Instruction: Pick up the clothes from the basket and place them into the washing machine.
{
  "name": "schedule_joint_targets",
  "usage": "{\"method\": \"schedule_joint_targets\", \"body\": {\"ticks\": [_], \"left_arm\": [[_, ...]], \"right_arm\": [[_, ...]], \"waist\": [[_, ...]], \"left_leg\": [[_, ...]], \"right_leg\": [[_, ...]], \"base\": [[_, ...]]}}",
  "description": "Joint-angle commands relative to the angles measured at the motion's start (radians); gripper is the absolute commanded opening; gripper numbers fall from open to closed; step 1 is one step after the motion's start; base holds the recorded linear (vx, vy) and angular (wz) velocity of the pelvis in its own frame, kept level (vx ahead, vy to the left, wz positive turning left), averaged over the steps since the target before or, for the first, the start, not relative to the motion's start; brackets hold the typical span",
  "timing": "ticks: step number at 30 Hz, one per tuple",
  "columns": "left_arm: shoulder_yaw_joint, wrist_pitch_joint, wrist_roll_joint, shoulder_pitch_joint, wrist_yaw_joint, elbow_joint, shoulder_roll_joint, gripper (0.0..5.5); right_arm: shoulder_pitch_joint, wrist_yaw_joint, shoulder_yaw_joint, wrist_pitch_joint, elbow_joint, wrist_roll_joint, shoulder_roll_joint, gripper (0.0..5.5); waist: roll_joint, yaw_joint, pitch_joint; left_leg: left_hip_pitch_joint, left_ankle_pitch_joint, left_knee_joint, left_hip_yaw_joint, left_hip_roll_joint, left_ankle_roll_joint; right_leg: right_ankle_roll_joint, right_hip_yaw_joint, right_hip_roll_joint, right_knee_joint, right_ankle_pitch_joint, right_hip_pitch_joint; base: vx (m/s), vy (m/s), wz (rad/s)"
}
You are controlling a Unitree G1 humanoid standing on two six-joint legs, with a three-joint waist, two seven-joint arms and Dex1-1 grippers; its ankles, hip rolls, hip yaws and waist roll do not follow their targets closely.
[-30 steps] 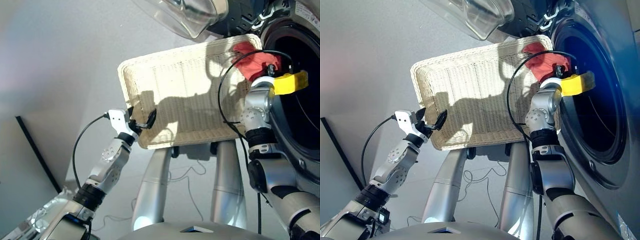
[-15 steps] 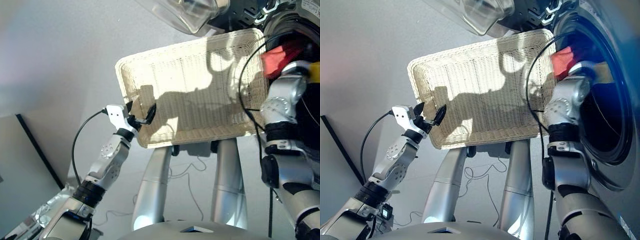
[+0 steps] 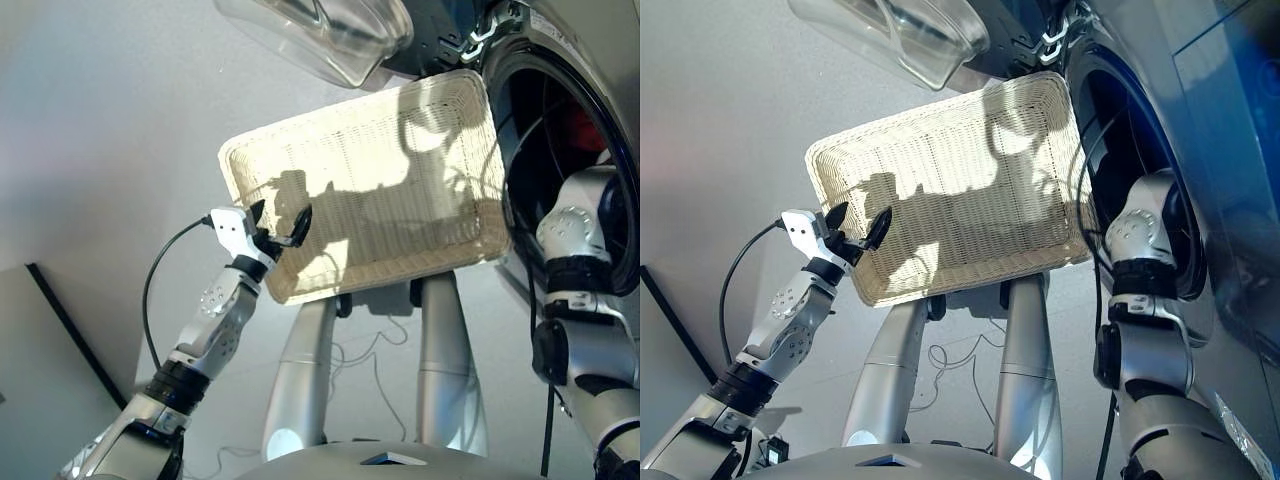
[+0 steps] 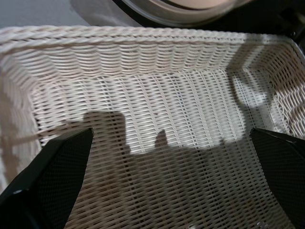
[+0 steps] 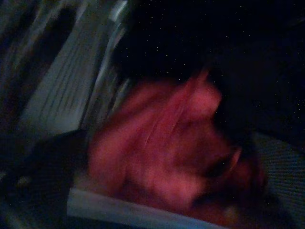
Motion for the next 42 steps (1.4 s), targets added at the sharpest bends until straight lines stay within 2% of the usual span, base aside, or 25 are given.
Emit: {"method": "schedule_joint_targets", "body": {"ticks": [1,6,11,19,20,22,23,24,25,30,31,34,36,42], "left_arm": [[0.056,-0.028,-0.021,0.11,-0.031,-0.047,0.04,5.5],[0.077,-0.011,-0.02,0.159,-0.082,-0.031,0.049,5.5],[0.083,0.007,0.015,0.197,-0.122,0.014,0.048,5.5],[0.117,0.022,0.14,0.227,-0.109,0.153,0.008,5.5],[0.117,0.022,0.141,0.227,-0.109,0.154,0.007,5.5],[0.135,0.027,0.192,0.238,-0.086,0.224,-0.019,5.5],[0.145,0.033,0.201,0.24,-0.084,0.249,-0.028,5.5],[0.15,0.034,0.212,0.239,-0.077,0.264,-0.032,5.5],[0.156,0.037,0.229,0.244,-0.074,0.285,-0.043,5.5],[0.186,0.036,0.287,0.267,-0.055,0.369,-0.083,5.5],[0.197,0.025,0.313,0.269,-0.045,0.377,-0.089,5.5],[0.208,0.03,0.362,0.274,-0.024,0.441,-0.111,5.5],[0.213,0.02,0.409,0.295,-0.01,0.447,-0.112,5.5],[0.231,0.044,0.486,0.329,0.005,0.51,-0.133,5.5]], "right_arm": [[0.095,0.129,0.069,0.037,-0.052,-0.001,-0.015,5.5],[0.214,0.286,0.161,0.118,-0.092,-0.035,-0.036,5.5],[0.331,0.381,0.221,0.171,-0.122,-0.075,-0.031,5.5],[0.51,0.441,0.244,0.217,-0.143,-0.154,0.034,5.5],[0.51,0.441,0.244,0.217,-0.143,-0.155,0.034,5.5],[0.556,0.453,0.268,0.234,-0.115,-0.221,0.058,5.5],[0.572,0.45,0.273,0.243,-0.111,-0.242,0.061,5.5],[0.582,0.442,0.273,0.247,-0.104,-0.247,0.074,5.5],[0.598,0.453,0.28,0.254,-0.093,-0.274,0.084,5.5],[0.689,0.47,0.304,0.273,-0.078,-0.371,0.107,5.5],[0.715,0.463,0.307,0.277,-0.068,-0.412,0.118,5.5],[0.759,0.46,0.313,0.289,-0.035,-0.484,0.138,5.5],[0.798,0.454,0.307,0.287,-0.036,-0.523,0.147,5.5],[0.843,0.46,0.316,0.319,0.002,-0.651,0.163,5.5]], "waist": [[-0.03,-0.004,-0.072],[-0.074,-0.012,-0.079],[-0.115,-0.018,-0.088],[-0.178,-0.022,-0.096],[-0.178,-0.022,-0.094],[-0.196,-0.02,-0.093],[-0.203,-0.021,-0.092],[-0.21,-0.024,-0.09],[-0.215,-0.023,-0.093],[-0.231,-0.026,-0.105],[-0.234,-0.025,-0.112],[-0.239,-0.027,-0.135],[-0.24,-0.027,-0.147],[-0.241,-0.031,-0.2]], "left_leg": [[0.003,0.059,-0.098,-0.049,0.021,-0.003],[0.077,0.084,-0.165,-0.066,0.024,-0.01],[0.178,0.112,-0.244,-0.087,0.02,-0.02],[0.393,0.149,-0.381,-0.11,0.011,-0.038],[0.396,0.149,-0.383,-0.11,0.011,-0.038],[0.49,0.167,-0.44,-0.114,0.01,-0.045],[0.524,0.17,-0.457,-0.113,0.008,-0.047],[0.542,0.204,-0.481,-0.108,0.001,-0.043],[0.581,0.209,-0.508,-0.107,0.002,-0.044],[0.732,0.239,-0.604,-0.097,0.003,-0.052],[0.767,0.244,-0.63,-0.093,0.005,-0.055],[0.844,0.252,-0.676,-0.086,0.004,-0.056],[0.895,0.252,-0.698,-0.078,0.007,-0.058],[1.032,0.25,-0.761,-0.055,0.019,-0.06]], "right_leg": [[0.034,-0.052,-0.01,-0.079,0.013,0.061],[0.041,-0.081,-0.02,-0.16,0.039,0.151],[0.051,-0.11,-0.027,-0.257,0.065,0.267],[0.071,-0.154,-0.036,-0.442,0.111,0.509],[0.071,-0.154,-0.036,-0.443,0.111,0.512],[0.082,-0.165,-0.039,-0.505,0.13,0.614],[0.084,-0.168,-0.038,-0.524,0.135,0.647],[0.082,-0.177,-0.047,-0.554,0.163,0.673],[0.088,-0.18,-0.047,-0.578,0.17,0.712],[0.106,-0.187,-0.036,-0.667,0.193,0.862],[0.111,-0.189,-0.034,-0.682,0.196,0.893],[0.116,-0.191,-0.025,-0.717,0.199,0.966],[0.121,-0.189,-0.017,-0.736,0.201,1.008],[0.124,-0.18,0.0,-0.772,0.187,1.125]], "base": [[0.0,0.0,0.0],[0.0,0.0,0.0],[0.0,0.0,0.0],[0.036,0.012,0.048],[0.062,0.033,0.091],[0.08,0.046,0.037],[-0.007,0.058,-0.006],[0.008,0.077,0.002],[0.014,0.084,0.055],[0.099,0.069,-0.024],[0.071,0.064,-0.044],[0.083,0.046,-0.049],[0.074,0.043,-0.12],[0.055,0.02,-0.078]]}}
